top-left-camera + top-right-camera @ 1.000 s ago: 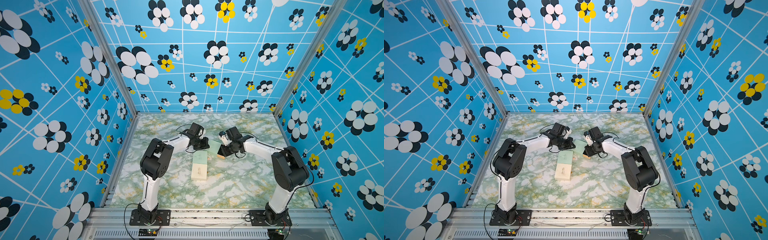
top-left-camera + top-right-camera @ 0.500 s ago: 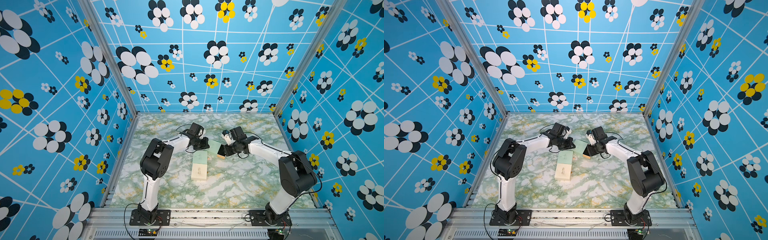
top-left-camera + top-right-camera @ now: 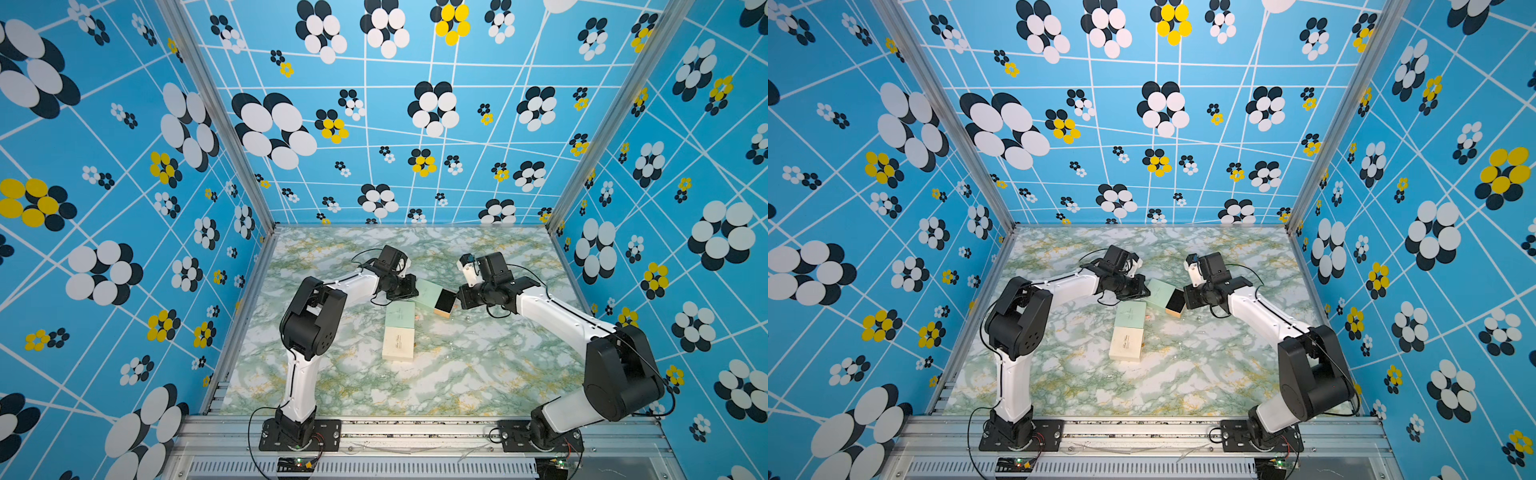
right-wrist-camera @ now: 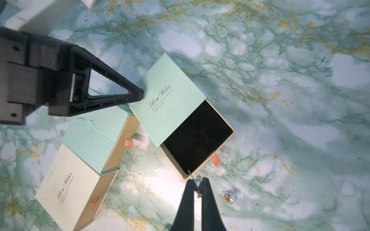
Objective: Take out the earrings from the drawer-style jewelry box
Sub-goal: Place the earring at the center of the board.
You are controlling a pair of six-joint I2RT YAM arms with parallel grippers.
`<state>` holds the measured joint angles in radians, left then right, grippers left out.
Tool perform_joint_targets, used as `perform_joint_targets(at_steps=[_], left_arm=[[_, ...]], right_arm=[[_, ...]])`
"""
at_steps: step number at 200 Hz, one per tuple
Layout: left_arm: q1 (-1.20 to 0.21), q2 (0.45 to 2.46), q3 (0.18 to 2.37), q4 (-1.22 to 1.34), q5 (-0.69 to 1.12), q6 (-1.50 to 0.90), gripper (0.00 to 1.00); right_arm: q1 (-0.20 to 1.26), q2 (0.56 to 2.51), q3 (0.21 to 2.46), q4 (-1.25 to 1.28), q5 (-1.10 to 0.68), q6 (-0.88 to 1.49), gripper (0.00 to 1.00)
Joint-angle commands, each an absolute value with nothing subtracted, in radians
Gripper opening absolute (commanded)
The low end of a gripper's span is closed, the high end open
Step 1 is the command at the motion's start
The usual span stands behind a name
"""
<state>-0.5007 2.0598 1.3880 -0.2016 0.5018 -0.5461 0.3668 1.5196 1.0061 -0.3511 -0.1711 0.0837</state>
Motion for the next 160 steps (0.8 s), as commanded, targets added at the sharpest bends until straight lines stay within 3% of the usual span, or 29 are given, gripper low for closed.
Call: perform_joint_targets(at_steps=[1, 160], left_arm=[[-0.480, 2.040, 1.347, -0.266, 0.469, -0.533, 0.00], [-0.471, 2.016, 1.321, -0.252, 0.472, -0.528, 0.00]], right_arm=[[0.345, 1.491, 0.953, -0.382, -0.162, 0.119, 0.00], [0.337, 1.602, 0.879, -0.337, -0.132, 0.179, 0.00]])
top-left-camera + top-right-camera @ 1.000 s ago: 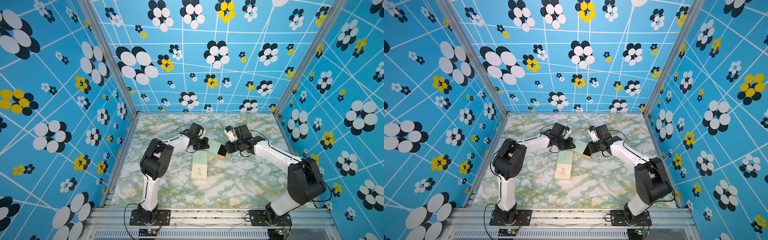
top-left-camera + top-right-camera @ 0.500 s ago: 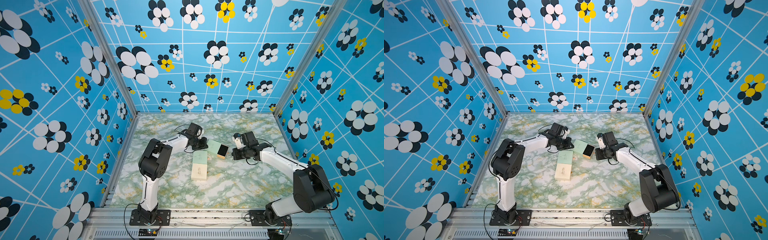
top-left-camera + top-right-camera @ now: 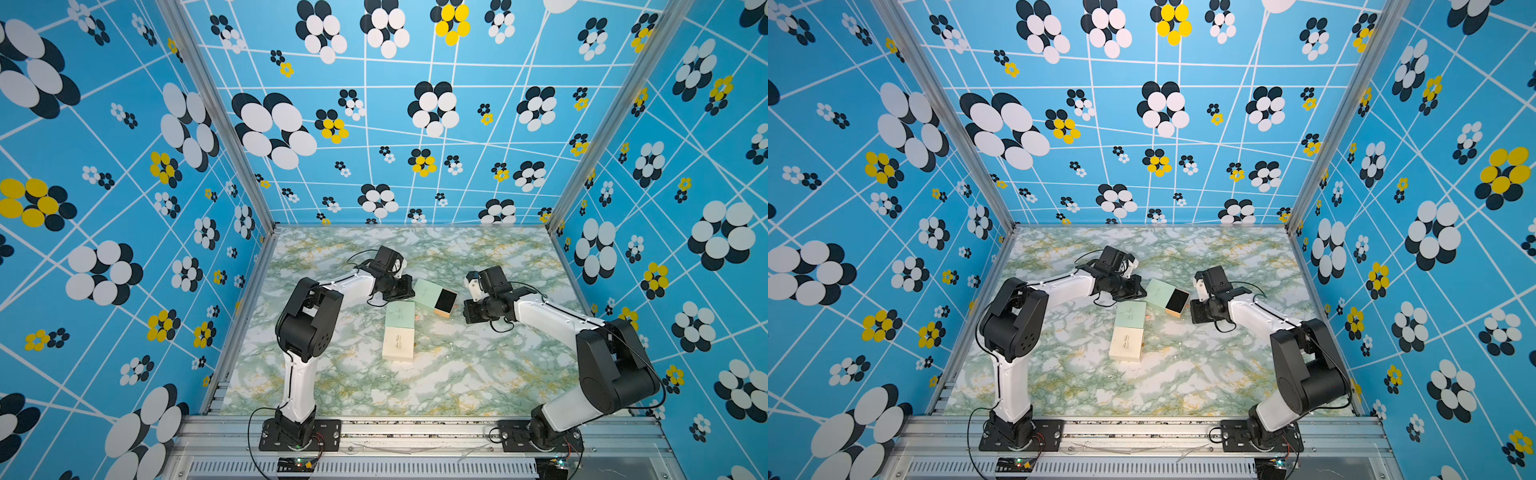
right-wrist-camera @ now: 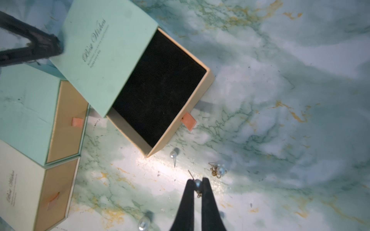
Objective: Take out the earrings from the drawer-style jewelry box
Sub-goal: Place the earring at the center of the board.
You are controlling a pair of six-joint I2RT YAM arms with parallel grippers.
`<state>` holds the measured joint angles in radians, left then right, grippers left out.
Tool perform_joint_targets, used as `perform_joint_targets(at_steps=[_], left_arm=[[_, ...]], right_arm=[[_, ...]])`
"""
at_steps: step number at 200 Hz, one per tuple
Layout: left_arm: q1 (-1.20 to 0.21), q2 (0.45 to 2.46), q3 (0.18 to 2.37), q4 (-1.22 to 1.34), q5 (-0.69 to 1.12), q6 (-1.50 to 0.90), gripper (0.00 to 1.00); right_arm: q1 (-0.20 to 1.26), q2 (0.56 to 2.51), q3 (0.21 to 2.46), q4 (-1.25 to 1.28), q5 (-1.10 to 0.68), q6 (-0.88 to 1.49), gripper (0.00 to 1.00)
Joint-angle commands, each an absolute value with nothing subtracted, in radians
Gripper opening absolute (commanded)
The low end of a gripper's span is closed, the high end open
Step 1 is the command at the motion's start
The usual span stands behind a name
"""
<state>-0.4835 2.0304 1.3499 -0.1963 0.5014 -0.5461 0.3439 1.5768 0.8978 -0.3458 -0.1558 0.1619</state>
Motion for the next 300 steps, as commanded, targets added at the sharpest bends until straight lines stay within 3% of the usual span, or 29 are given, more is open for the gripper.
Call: perform_joint_targets(at_steps=[1, 183, 228, 300], left_arm=[[-0.471, 2.017, 1.322, -0.252, 0.472, -0.529, 0.00], [-0.468, 2.000, 1.318, -0.263, 0.465, -0.527, 0.00], [-0.466, 2.004, 1.335, -0.281, 0.465, -0.518, 0.00], [-0.465, 1.980, 1.357, -0.302, 0.457, -0.516, 0.00]], right_arm=[[0.337, 1.603, 0.881, -0.337, -0.132, 0.180, 0.00], [0.333, 1.625, 0.907, -0.355, -0.139, 0.178, 0.06], [0.332, 1.607, 0.907, -0.363, -0.116, 0.172, 0.26], [0.331, 1.553, 0.912, -0.382, -0.104, 0.167, 0.31]])
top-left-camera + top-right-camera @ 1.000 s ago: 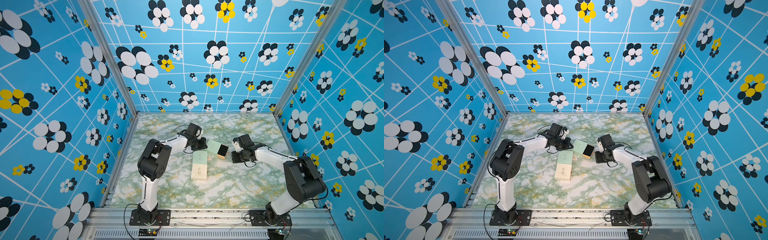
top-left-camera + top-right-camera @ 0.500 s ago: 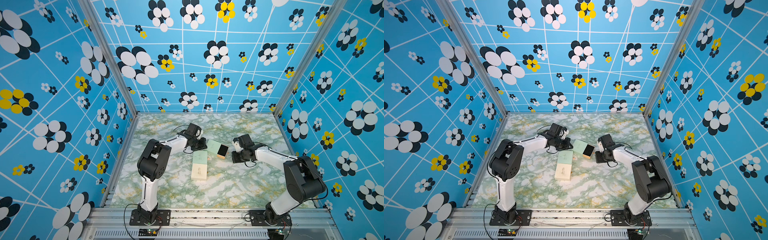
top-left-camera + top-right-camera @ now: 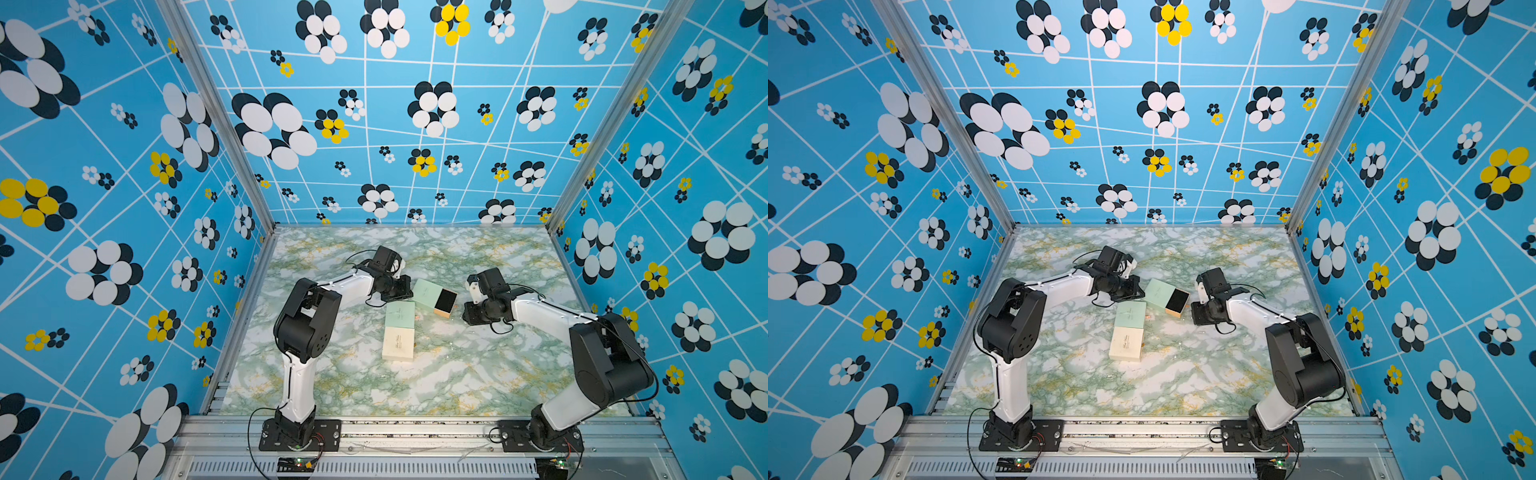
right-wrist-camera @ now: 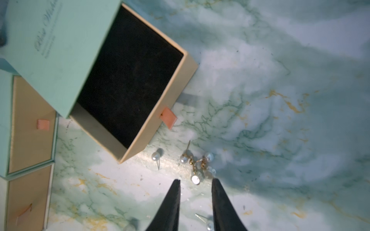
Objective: Take out the earrings from the drawer-style jewelry box
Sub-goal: Place the earring at the center of the board, then close the drawer of the jewelry box.
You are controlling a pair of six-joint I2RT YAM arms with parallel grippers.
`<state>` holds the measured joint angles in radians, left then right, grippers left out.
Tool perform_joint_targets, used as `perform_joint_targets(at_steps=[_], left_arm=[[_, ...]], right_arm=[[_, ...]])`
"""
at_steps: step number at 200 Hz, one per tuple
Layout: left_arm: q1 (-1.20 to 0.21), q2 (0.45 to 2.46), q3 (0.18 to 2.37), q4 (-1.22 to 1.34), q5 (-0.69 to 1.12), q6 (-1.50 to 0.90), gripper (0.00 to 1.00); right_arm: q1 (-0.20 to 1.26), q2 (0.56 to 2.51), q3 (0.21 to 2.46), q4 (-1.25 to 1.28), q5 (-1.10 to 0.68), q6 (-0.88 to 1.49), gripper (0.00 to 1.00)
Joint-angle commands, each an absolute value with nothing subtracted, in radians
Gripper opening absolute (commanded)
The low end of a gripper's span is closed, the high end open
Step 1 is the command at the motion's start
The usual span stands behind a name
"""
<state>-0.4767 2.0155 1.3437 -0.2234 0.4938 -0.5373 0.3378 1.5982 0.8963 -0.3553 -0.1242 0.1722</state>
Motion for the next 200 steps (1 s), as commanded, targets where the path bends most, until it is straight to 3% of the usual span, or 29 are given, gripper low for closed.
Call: perform_joint_targets(at_steps=[1, 109, 200], left_arm=[[-0.465, 1.980, 1.357, -0.302, 0.457, -0.517, 0.00], [-0.423, 1.936, 1.469, -0.353, 0.487, -0.507, 0.00], [-0.385, 2.020, 1.465, -0.344, 0.470, -0.508, 0.00]], right_arm=[[0.331, 1.552, 0.912, -0.383, -0.104, 0.167, 0.31], [0.324, 1.500, 0.964, -0.445, -0.047, 0.192, 0.34], [0.324, 1.652, 1.064, -0.439, -0.054, 0.238, 0.33]])
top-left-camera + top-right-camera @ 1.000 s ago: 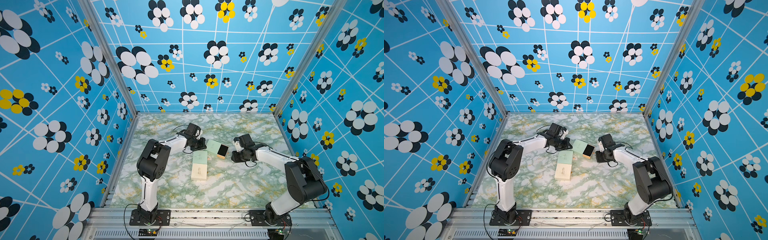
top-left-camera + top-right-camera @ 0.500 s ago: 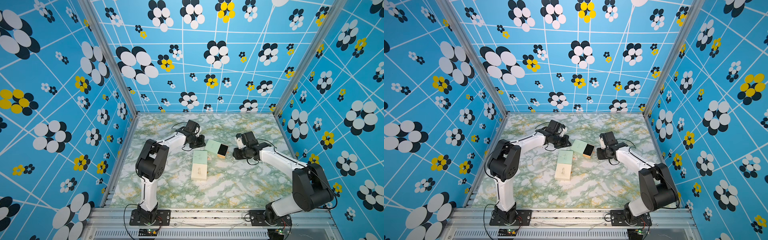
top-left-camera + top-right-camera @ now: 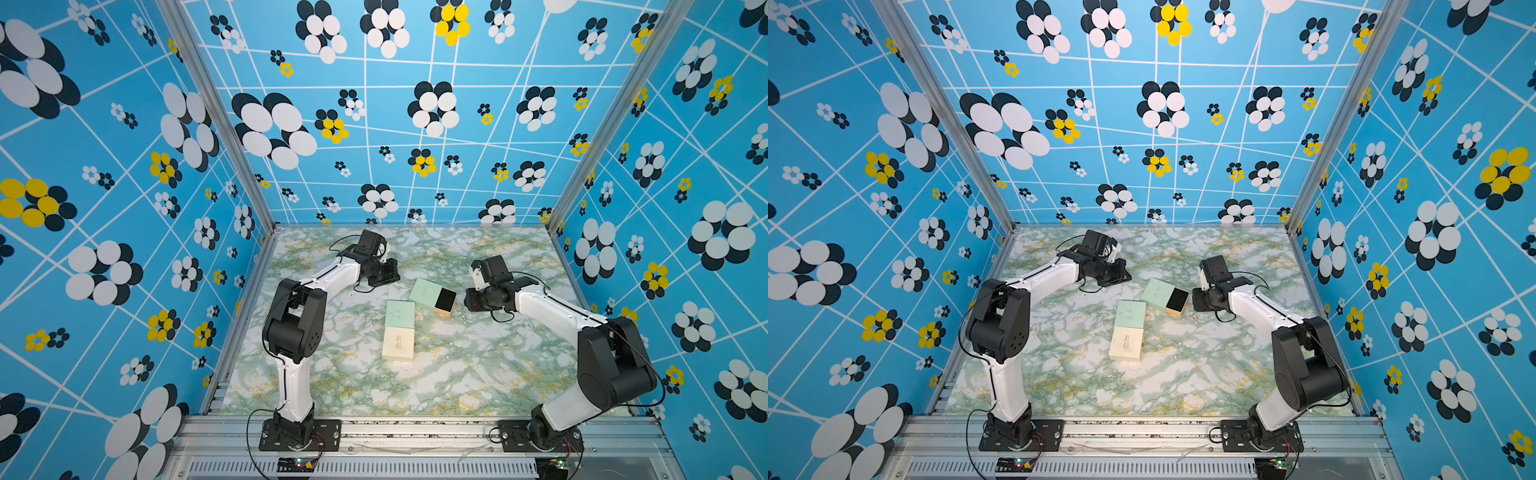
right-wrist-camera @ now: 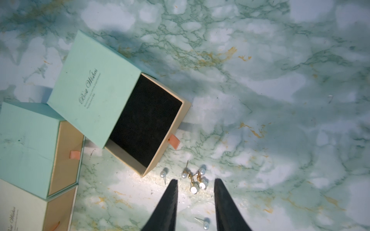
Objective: Take out the earrings from the drawer-style jewelry box
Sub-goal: Close the drawer of the jewelry box.
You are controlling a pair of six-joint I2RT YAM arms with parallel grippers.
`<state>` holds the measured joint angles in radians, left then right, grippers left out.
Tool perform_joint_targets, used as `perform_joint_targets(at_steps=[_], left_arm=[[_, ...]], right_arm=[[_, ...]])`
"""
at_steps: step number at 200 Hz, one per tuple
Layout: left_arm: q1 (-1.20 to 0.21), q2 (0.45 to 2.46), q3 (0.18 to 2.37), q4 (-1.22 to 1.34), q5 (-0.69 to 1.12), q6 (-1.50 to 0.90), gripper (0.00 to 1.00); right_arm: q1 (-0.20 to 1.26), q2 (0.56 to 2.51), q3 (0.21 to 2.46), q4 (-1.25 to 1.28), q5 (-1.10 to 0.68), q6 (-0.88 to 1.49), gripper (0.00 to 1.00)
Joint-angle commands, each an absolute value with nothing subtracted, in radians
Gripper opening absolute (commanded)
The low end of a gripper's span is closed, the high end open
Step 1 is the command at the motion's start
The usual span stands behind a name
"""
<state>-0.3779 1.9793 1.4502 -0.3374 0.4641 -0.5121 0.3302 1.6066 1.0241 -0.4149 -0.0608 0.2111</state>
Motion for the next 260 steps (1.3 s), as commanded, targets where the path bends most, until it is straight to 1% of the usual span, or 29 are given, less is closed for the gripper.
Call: perform_joint_targets(at_steps=[1, 44, 118, 200, 260], left_arm=[[-0.386, 2.021, 1.465, -0.344, 0.470, -0.509, 0.00], [-0.416, 2.070, 1.488, -0.342, 0.479, -0.512, 0.00], [-0.435, 2.105, 1.496, -0.344, 0.475, -0.514, 0.00], [-0.461, 2.109, 1.472, -0.319, 0.471, -0.533, 0.00], [-0.468, 2.106, 1.471, -0.325, 0.466, -0.531, 0.00]], right_arm=[[0.324, 1.654, 1.065, -0.439, -0.055, 0.239, 0.33], [0.323, 1.725, 1.097, -0.430, -0.057, 0.248, 0.32], [0.323, 1.746, 1.096, -0.396, -0.103, 0.260, 0.31], [0.325, 1.787, 1.110, -0.353, -0.155, 0.290, 0.30], [0.351, 1.843, 1.162, -0.348, -0.168, 0.320, 0.30]])
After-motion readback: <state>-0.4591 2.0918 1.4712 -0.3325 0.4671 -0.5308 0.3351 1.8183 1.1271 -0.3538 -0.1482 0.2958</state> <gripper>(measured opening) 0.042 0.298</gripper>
